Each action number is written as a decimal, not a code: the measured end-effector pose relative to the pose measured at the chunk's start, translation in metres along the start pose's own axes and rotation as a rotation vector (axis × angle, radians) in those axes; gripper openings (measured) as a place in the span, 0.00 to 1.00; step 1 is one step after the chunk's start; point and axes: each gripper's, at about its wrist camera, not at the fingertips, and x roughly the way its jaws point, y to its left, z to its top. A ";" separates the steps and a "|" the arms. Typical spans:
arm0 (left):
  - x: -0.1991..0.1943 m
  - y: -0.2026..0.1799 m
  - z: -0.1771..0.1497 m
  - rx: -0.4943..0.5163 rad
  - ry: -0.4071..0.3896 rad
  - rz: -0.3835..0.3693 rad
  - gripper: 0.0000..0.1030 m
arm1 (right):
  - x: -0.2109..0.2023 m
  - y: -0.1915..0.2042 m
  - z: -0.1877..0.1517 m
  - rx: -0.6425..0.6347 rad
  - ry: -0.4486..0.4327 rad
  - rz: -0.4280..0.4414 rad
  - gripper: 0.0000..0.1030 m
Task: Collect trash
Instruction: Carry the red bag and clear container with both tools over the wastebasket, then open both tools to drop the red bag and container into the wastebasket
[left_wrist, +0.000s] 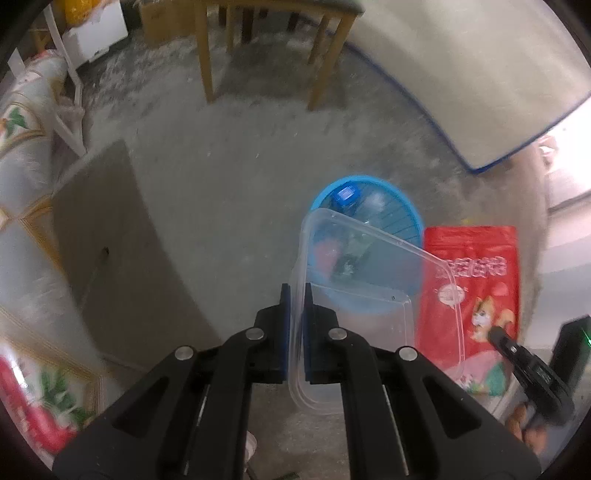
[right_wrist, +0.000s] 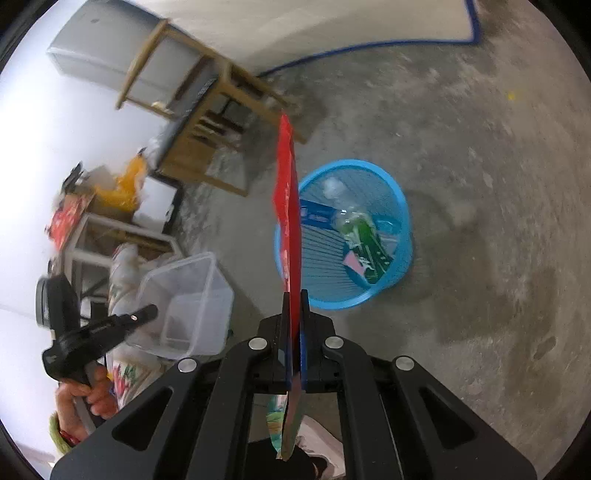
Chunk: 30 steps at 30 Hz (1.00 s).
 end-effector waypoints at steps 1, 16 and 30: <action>0.014 -0.002 0.004 -0.012 0.022 0.014 0.04 | 0.006 -0.003 0.003 0.012 0.000 -0.011 0.03; 0.061 -0.044 0.044 -0.015 -0.097 0.048 0.31 | 0.095 -0.026 0.043 0.083 -0.037 -0.155 0.32; -0.024 -0.060 0.027 0.039 -0.240 -0.108 0.42 | 0.066 -0.020 0.040 0.029 -0.125 -0.129 0.53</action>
